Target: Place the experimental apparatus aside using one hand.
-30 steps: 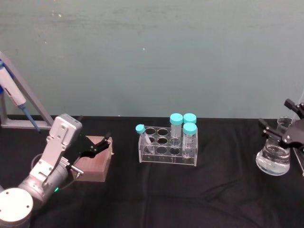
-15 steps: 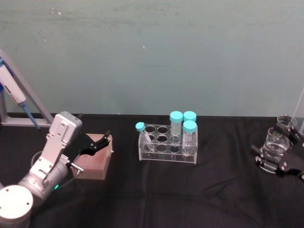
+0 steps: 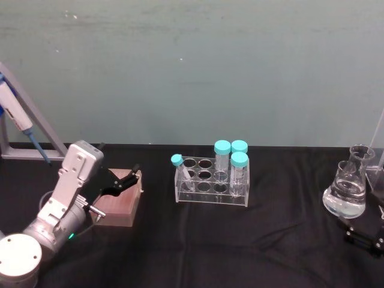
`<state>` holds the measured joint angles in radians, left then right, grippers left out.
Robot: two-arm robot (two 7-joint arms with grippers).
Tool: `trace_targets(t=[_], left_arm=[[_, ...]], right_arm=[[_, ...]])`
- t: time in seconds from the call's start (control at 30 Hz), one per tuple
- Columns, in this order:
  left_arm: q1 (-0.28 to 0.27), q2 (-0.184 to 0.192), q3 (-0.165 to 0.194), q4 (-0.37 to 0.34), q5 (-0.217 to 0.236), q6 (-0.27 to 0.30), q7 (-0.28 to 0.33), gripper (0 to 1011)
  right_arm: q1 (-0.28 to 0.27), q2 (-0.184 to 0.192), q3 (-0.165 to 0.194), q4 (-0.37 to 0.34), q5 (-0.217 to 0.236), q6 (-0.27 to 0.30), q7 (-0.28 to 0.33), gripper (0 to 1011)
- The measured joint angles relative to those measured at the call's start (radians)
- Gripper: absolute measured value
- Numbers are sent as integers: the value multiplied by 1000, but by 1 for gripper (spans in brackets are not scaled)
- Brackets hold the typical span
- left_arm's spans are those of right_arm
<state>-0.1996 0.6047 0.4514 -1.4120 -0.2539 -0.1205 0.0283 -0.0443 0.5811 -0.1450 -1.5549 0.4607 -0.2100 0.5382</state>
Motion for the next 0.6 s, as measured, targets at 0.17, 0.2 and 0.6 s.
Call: trace_targets(t=[0.17,0.2,0.6], left_arm=[[0,0,0,0,0,0,0,1000],[0,0,0,0,0,0,0,1000],[0,0,0,0,0,0,0,1000]], right_arm=[[-30,-1,15,-3,-19,11,-36,1000],[-33,-1,16,-3,-20,11,-37,1000],[-36,-4,16,1,-20,12,-34,1000]])
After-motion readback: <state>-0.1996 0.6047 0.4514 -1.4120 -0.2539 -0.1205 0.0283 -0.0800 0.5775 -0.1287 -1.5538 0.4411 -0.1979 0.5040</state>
